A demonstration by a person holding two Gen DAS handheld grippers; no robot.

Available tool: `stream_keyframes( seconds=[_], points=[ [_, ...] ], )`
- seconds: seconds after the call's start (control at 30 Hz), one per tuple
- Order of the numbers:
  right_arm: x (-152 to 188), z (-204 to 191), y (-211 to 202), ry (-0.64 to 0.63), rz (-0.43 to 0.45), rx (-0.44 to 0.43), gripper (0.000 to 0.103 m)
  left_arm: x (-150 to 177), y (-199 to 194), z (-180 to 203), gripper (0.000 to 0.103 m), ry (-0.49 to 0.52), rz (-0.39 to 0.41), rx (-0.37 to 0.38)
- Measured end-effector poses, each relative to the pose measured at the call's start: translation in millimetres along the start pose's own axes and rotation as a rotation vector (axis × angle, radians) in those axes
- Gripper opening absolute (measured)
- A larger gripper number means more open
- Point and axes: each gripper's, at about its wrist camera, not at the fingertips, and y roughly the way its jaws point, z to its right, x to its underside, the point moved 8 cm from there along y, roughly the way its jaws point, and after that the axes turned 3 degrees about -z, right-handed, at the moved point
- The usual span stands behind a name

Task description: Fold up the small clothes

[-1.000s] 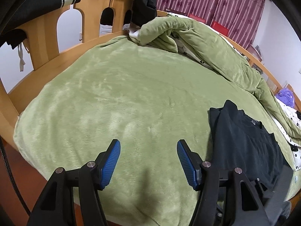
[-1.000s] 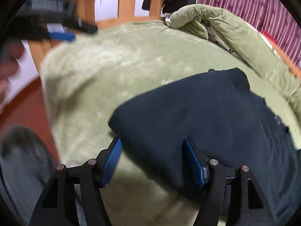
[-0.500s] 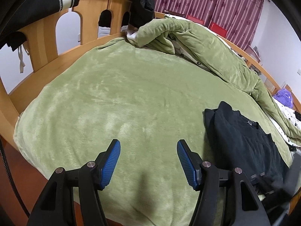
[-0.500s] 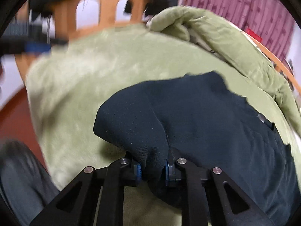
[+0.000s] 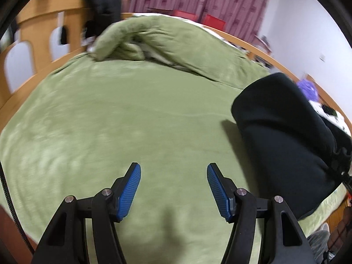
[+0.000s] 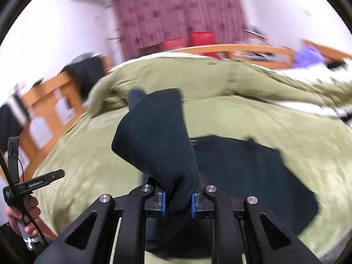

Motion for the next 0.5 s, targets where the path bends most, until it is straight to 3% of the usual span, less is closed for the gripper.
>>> stream_keyframes(
  seconds=[0.2,0.27,0.37,0.5],
  points=[
    [45,143,-1,0.185,-0.062,0.175,0.014,2,26,84,0.06,0.103,-0.031,0.059],
    [66,180,11,0.238,-0.134,0.202,0.015,7,36,114,0.06,0.135,-0.051,0.078],
    [93,204,26,0.291,-0.23,0.139,0.021,14,46,145,0.06,0.172,-0.074,0.094],
    [83,211,10,0.24,-0.191,0.159,0.034,19,55,174,0.061,0.203,-0.1,0.111]
  ],
)
